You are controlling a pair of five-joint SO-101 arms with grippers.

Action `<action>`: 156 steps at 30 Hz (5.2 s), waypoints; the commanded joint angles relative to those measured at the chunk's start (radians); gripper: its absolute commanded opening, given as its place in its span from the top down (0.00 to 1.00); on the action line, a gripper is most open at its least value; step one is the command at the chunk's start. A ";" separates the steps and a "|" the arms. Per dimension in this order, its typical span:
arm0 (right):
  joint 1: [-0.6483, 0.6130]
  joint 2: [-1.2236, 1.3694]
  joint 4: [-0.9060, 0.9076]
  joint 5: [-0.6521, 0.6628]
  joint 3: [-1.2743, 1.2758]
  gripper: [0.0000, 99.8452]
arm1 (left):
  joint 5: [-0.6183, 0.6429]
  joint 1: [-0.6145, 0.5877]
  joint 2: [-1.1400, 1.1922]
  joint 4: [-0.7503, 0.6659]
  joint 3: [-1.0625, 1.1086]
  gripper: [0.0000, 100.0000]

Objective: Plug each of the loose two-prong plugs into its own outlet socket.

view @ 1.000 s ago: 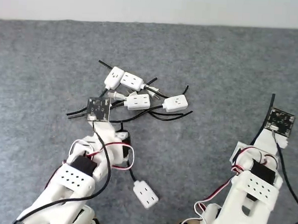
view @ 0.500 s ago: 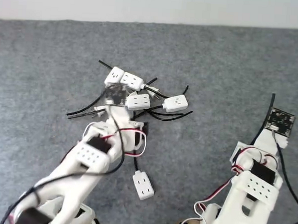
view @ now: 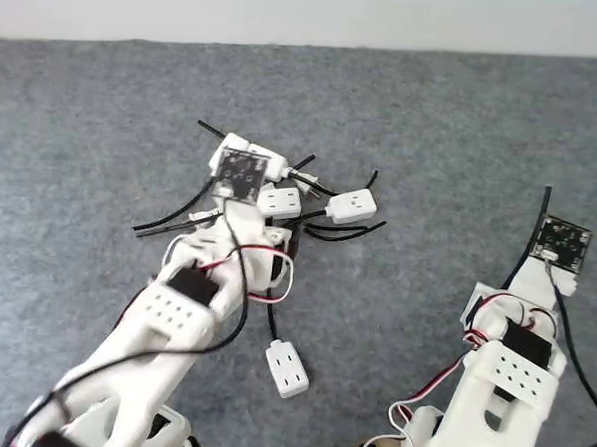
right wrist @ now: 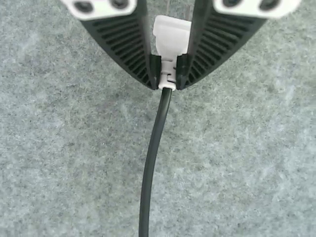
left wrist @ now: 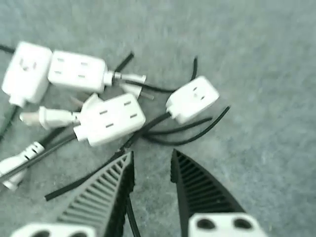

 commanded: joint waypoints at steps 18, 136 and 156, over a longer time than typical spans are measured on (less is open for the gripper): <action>-0.010 -0.016 -0.021 0.012 -0.009 0.99 | 0.279 0.011 -0.292 0.178 0.194 0.84; -0.027 -0.016 -0.025 0.031 0.002 0.99 | 0.256 0.476 0.189 0.158 0.076 0.99; -0.321 -0.222 0.294 -0.026 -0.178 0.99 | 0.035 0.028 -0.724 0.373 0.309 0.98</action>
